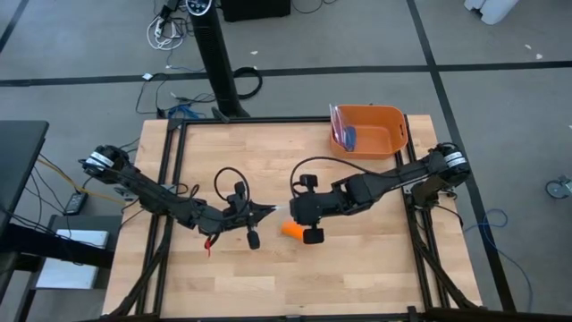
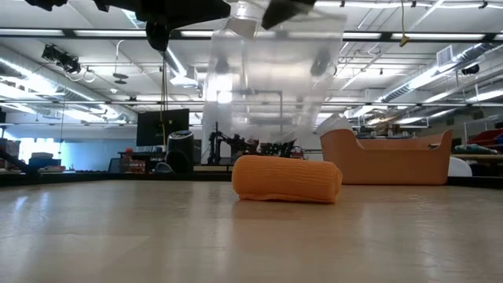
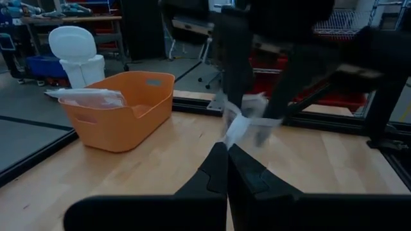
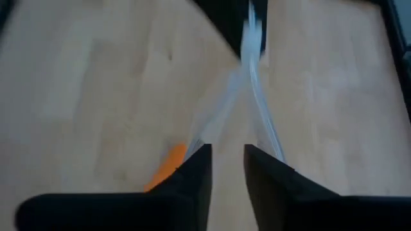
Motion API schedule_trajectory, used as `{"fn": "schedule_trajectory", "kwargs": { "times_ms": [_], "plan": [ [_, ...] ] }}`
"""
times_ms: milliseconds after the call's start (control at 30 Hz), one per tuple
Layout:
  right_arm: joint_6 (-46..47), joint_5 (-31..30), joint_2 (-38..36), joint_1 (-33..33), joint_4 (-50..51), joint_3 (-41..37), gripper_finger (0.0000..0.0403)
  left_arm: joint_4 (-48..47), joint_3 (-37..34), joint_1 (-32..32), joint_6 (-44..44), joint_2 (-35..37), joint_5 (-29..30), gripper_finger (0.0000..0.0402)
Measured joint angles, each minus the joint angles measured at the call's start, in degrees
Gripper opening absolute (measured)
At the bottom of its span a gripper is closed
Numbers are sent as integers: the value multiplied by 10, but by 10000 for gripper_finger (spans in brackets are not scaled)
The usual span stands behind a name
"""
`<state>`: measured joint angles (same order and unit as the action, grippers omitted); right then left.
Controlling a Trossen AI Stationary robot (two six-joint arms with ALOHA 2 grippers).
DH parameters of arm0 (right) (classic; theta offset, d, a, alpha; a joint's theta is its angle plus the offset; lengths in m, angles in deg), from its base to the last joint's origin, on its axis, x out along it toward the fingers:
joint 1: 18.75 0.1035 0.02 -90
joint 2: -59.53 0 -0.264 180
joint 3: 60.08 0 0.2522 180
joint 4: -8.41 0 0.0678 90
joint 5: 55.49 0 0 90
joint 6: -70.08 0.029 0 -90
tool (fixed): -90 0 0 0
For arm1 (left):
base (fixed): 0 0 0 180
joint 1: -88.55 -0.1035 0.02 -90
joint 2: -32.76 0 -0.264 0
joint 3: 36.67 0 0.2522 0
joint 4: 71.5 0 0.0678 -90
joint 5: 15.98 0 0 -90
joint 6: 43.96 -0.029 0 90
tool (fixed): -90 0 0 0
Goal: Roll bandage
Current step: Prepare the transparent zip bag
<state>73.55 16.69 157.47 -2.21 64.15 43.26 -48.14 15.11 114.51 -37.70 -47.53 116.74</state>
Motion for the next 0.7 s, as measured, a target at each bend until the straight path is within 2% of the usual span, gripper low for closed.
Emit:
{"fn": "schedule_trajectory", "kwargs": {
  "times_ms": [167, 267, 433, 600, 700],
  "plan": [
    [1, 25, 17, -5, -43, 1, 114, 8, 0, -1, 2, -19, -15, 1],
    [-4, 26, 25, -9, -8, 1, 87, 6, 0, -1, 10, -34, -17, 1],
    [6, -5, 22, -9, 35, 0, 10, 11, 0, -1, 15, -45, -17, 1],
    [19, 32, 30, -5, 40, 1, 7, 32, 0, 0, 5, -45, -15, 1],
    [33, 22, 34, 4, 51, 0, 4, 38, 1, 0, 2, -45, -15, 1]
  ]
}}
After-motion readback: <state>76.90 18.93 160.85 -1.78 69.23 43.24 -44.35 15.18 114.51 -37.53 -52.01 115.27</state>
